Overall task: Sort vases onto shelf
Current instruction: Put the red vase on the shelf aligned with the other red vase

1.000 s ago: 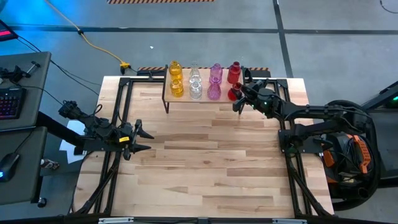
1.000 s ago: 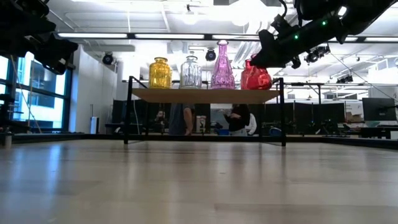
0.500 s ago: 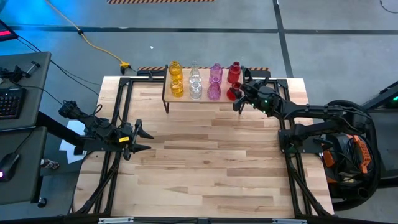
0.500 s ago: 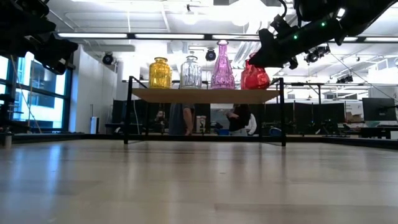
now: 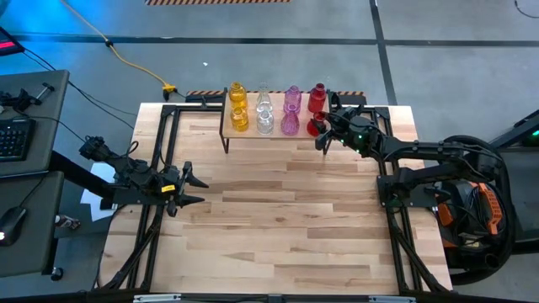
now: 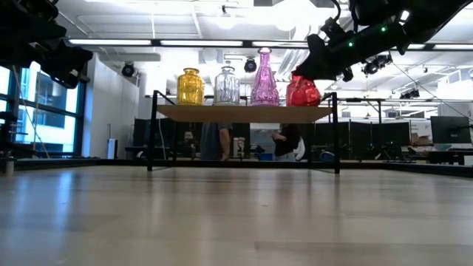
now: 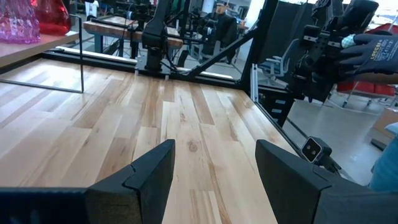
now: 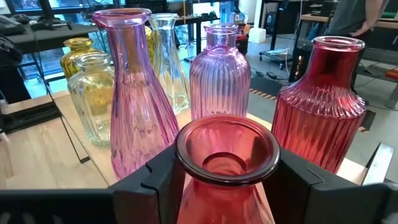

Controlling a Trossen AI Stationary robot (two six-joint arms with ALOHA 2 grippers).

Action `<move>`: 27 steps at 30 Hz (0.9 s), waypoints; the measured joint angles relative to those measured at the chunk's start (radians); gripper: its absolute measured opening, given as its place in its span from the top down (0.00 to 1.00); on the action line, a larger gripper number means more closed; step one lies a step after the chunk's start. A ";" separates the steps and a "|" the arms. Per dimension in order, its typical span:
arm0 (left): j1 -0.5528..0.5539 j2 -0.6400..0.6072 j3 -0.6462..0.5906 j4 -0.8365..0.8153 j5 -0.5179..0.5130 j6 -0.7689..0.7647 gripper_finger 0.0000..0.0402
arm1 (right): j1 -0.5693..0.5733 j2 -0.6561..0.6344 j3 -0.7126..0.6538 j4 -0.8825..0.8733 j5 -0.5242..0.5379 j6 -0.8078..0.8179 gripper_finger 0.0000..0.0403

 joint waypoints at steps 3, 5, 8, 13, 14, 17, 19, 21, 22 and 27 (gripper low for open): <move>0.000 0.000 0.000 0.000 0.000 0.000 0.47 | 0.000 0.000 0.000 0.002 0.000 -0.001 0.56; 0.000 0.000 0.000 0.000 0.000 0.000 0.47 | 0.000 0.000 0.000 0.007 0.000 -0.009 0.55; 0.000 0.000 0.000 0.000 0.000 0.000 0.47 | 0.000 0.000 0.000 0.027 0.000 -0.020 0.54; 0.000 0.000 0.000 0.000 0.000 0.000 0.47 | 0.000 0.000 0.000 0.050 0.000 -0.034 0.51; 0.000 0.000 0.000 0.000 0.000 0.000 0.47 | 0.000 0.000 0.000 0.051 0.000 -0.034 0.50; 0.000 0.000 0.000 0.000 0.000 0.000 0.47 | 0.000 0.000 0.000 0.049 0.000 -0.034 0.49; 0.000 0.000 0.000 0.000 0.000 0.000 0.47 | 0.000 0.000 0.000 0.044 0.000 -0.032 0.49; 0.000 0.000 0.000 0.000 0.000 0.000 0.47 | 0.000 0.000 0.000 0.044 0.000 -0.033 0.48; 0.000 0.000 0.000 0.000 0.000 0.000 0.47 | 0.000 0.000 0.000 0.045 0.000 -0.033 0.48; 0.000 0.000 0.000 0.000 0.000 0.000 0.47 | 0.000 0.000 0.000 0.046 0.006 -0.034 0.48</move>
